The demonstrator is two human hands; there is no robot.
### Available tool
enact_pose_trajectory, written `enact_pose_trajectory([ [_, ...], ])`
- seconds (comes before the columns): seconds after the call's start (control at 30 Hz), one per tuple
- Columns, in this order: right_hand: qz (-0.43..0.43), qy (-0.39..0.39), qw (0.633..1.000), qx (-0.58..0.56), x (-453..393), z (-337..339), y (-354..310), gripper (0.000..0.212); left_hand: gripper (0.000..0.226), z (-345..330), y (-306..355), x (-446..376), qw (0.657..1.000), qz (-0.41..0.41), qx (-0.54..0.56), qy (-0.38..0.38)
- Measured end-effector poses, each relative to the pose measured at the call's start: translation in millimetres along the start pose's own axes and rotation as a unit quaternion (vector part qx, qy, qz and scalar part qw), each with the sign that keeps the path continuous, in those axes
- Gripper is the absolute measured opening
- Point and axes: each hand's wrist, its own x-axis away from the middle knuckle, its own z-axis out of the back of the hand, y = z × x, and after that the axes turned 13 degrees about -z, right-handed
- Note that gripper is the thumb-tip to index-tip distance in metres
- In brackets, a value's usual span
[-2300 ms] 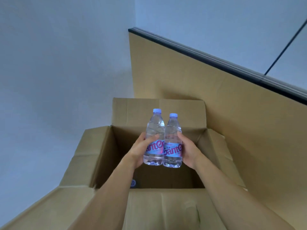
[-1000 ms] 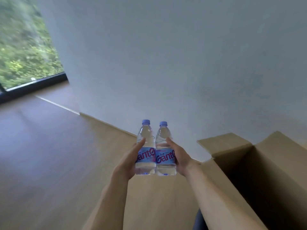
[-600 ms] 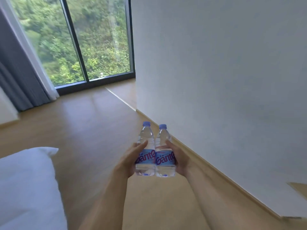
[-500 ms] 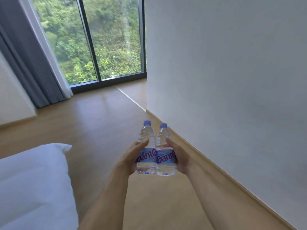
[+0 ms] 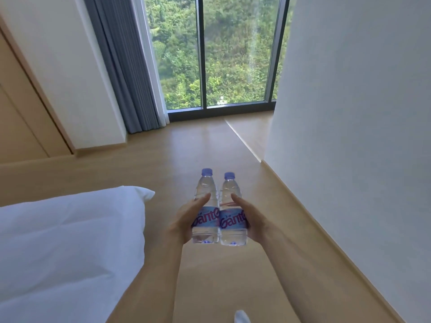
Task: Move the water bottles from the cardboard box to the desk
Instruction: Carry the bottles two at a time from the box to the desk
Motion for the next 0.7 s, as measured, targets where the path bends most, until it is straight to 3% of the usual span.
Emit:
enact_pose_trajectory([
  [0.37, -0.019, -0.071, 0.996, 0.058, -129, 28, -140, 0.06, 0.051, 2, 37, -159, 0.995, -0.033, 0.062, 0.076],
  [0.7, -0.034, -0.103, 0.99, 0.09, -233, 24, -218, 0.052, 0.048, 29, 60, -267, 0.989, -0.026, 0.088, 0.113],
])
